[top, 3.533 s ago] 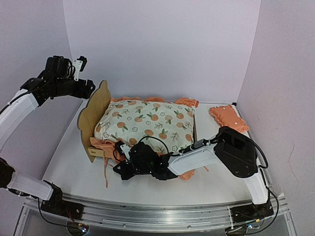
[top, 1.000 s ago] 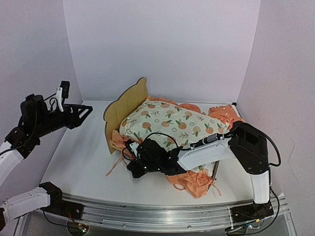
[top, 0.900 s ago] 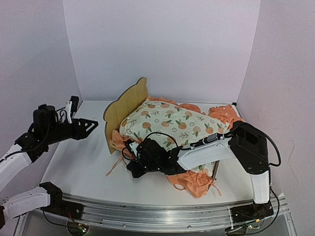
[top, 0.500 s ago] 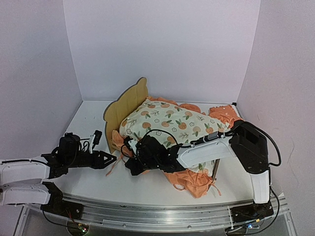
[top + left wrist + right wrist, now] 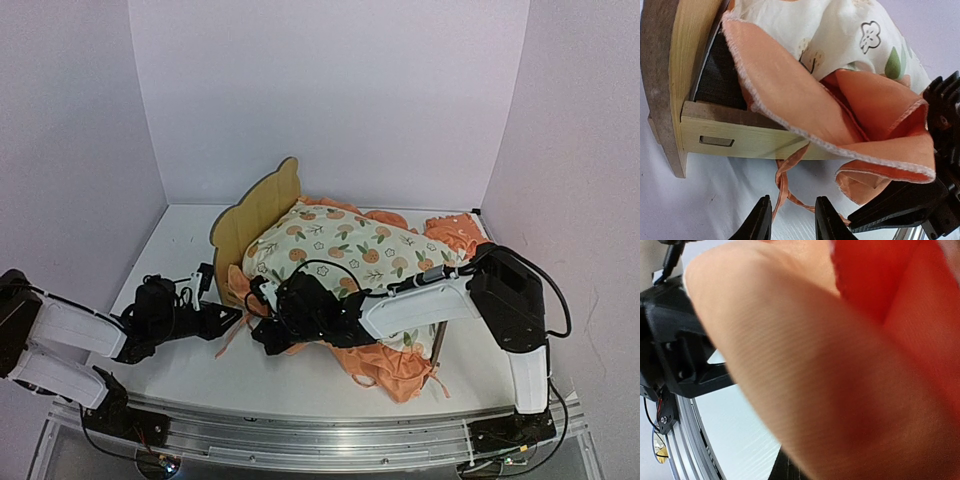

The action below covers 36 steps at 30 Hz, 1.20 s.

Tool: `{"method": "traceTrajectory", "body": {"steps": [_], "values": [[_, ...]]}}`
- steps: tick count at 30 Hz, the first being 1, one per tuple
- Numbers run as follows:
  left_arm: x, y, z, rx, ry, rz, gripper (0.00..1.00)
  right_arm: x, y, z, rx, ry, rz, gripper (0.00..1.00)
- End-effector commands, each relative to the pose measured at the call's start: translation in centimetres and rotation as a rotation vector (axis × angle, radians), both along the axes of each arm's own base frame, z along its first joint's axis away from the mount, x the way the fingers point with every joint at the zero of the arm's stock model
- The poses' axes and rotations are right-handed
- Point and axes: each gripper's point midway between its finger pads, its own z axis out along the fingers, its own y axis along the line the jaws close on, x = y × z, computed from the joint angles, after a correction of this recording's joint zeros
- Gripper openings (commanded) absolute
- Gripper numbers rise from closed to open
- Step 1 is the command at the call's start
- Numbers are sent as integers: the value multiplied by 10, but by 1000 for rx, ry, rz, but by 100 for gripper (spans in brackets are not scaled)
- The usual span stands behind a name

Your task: Set up the pet bed

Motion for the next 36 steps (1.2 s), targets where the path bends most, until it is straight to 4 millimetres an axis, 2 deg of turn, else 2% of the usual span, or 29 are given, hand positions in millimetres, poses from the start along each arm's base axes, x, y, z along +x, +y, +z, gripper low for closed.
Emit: {"method": "traceTrajectory", "body": {"steps": [1, 5, 11, 16, 18, 21, 24, 29, 33, 36], "values": [[10, -2, 2, -22, -25, 31, 30, 5, 9, 29, 64, -3, 3, 0], [17, -4, -4, -9, -24, 43, 31, 8, 13, 29, 74, 3, 6, 0], [32, -12, 10, -40, -90, 70, 32, 8, 11, 24, 73, 21, 0, 0], [28, -24, 13, -56, -113, 14, 32, 7, 7, 19, 65, 38, -10, 0], [26, -28, 6, -40, -94, 8, 31, 8, 5, 15, 59, 46, -22, 0], [34, -25, -5, -5, -77, 55, 25, 10, 4, 17, 63, 46, -24, 0], [41, -27, 1, -1, -106, 63, 19, 12, 3, 18, 65, 46, -26, 0], [43, -33, 10, -2, -142, 34, 0, 16, -3, 17, 63, 52, -44, 0], [38, -27, 15, 39, -144, 30, 0, 30, -8, 23, 71, 45, -85, 0], [28, -18, 8, 92, -94, 26, 0, 44, -6, 31, 87, 39, -114, 0]]}}
